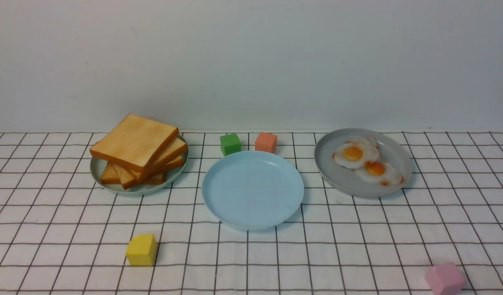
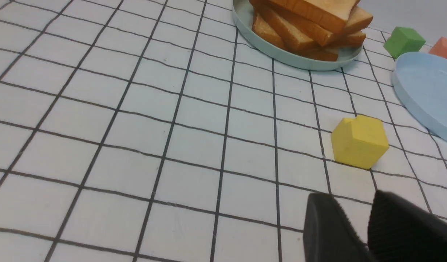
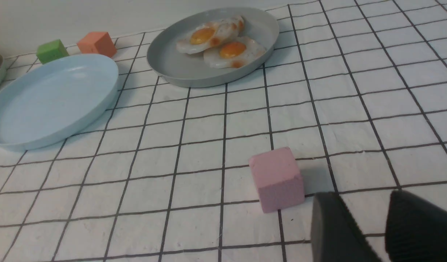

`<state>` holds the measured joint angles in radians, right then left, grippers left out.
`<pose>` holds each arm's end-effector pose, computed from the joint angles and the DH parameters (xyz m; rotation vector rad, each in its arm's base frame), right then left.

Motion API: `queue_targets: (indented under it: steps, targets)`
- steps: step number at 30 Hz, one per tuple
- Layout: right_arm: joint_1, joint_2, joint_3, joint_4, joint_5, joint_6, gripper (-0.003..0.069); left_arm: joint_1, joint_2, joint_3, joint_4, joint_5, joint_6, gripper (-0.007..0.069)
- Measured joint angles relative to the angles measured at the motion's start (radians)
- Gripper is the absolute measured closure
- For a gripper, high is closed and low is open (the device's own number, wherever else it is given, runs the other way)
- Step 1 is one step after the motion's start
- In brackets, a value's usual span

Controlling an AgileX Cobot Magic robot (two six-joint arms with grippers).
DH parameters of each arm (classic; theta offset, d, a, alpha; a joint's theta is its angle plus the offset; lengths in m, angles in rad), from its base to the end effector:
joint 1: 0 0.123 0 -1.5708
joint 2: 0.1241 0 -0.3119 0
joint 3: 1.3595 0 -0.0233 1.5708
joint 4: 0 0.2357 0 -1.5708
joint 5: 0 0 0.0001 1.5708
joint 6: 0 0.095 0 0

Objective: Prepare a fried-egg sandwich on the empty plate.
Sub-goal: Use the left arm to grab a slice of bread

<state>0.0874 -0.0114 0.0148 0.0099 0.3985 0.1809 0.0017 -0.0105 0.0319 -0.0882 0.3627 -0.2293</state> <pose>0.0132 0.0015 0.1715 0.0943 1.8877 0.1934 0.0146 -0.0030 0.1693 -0.2710 1.8537 -0.2432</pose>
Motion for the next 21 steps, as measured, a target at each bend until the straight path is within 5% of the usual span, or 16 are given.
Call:
queue_targets:
  steps: [4, 14, 21]
  targets:
    - [0.000, 0.000, 0.000, 0.000, 0.000, 0.000, 0.0419, 0.000, 0.000, 0.000, -0.014, -0.017, -0.011, 0.0426]
    - [0.000, 0.000, 0.000, 0.000, 0.000, 0.000, 0.0419, 0.000, 0.000, 0.000, -0.385, -0.308, -0.204, 0.0419]
    - [0.000, 0.000, 0.000, 0.000, 0.000, 0.000, 0.0419, 0.000, 0.022, -0.076, -0.411, -0.285, -0.160, 0.0471]
